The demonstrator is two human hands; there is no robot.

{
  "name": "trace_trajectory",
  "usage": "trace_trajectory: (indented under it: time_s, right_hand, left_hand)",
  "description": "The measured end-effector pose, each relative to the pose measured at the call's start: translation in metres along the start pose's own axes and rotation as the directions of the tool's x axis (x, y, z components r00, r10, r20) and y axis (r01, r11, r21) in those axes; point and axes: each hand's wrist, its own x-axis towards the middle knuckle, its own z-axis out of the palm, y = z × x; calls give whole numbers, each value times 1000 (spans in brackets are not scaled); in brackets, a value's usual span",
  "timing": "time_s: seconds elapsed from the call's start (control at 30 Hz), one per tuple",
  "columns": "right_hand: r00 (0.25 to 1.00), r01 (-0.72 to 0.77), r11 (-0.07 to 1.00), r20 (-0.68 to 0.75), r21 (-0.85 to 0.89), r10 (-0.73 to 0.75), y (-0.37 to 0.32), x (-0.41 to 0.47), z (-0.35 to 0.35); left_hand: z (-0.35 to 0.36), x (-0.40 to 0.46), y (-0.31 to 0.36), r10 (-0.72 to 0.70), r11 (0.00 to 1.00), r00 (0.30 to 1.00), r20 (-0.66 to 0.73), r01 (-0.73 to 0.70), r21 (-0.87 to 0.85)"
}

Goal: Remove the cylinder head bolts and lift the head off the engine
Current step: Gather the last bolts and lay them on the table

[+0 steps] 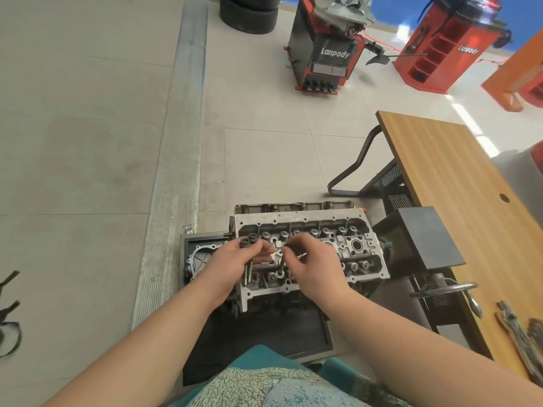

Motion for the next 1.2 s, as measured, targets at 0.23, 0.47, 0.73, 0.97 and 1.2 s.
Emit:
trace_trajectory:
  time_s: [0.23, 0.47, 0.73, 0.97, 1.2]
  right_hand:
    - [999, -30, 977, 30, 209, 24, -36, 20, -7]
    - [999, -42, 990, 23, 134, 40, -38, 26, 15]
    - [889, 167, 836, 447, -522, 101, -21, 4, 58]
    - [920, 154, 819, 383, -553, 85, -23, 2, 80]
    - [946, 0, 947, 307, -320, 103, -8, -3, 78]
  left_hand:
    - [11, -4, 10, -5, 961, 984, 176, 53, -272]
    - [3, -7, 5, -47, 913, 998, 51, 63, -404]
    - [-64, -10, -16, -200, 804, 946, -255, 9, -595]
    - [-61, -21, -29, -225, 814, 944, -241, 46, -579]
    - [-44, -18, -35, -189, 855, 962, -195, 64, -514]
